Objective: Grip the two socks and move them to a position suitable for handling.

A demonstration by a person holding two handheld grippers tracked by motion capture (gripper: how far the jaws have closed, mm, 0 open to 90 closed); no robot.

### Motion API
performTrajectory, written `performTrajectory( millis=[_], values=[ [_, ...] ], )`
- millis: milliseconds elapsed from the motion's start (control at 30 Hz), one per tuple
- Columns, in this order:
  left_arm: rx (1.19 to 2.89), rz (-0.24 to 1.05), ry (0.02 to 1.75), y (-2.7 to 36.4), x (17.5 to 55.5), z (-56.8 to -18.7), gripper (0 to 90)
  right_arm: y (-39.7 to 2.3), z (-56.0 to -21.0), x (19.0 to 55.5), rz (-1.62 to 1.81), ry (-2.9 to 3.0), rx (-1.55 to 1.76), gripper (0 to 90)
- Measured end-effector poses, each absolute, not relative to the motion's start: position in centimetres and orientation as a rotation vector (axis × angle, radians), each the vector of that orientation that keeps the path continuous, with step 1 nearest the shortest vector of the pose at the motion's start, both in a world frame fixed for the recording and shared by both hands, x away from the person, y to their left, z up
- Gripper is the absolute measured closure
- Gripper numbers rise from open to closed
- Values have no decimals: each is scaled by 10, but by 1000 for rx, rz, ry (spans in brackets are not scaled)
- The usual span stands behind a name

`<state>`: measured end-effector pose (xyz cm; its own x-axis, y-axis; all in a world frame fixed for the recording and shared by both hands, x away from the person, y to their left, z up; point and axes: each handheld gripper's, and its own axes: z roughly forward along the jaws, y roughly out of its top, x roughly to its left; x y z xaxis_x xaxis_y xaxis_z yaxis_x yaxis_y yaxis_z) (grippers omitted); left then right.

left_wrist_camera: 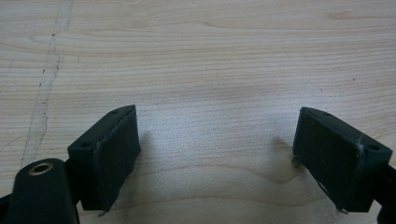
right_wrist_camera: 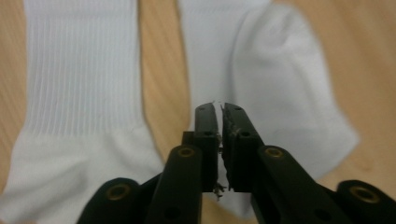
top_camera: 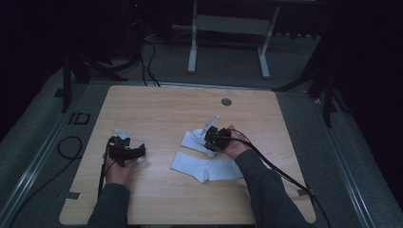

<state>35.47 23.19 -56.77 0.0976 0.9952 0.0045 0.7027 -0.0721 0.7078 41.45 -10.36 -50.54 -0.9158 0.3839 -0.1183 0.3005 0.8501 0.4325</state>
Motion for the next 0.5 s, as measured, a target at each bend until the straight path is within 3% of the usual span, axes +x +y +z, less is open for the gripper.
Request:
performTrajectory(
  millis=[200,500],
  values=[
    [1834,692,1661,232,355,-568,148,-87,-494,430,567,2793,512,735],
    [1834,692,1661,232,355,-568,148,-59,-493,448,456,2824,468,722]
  ],
)
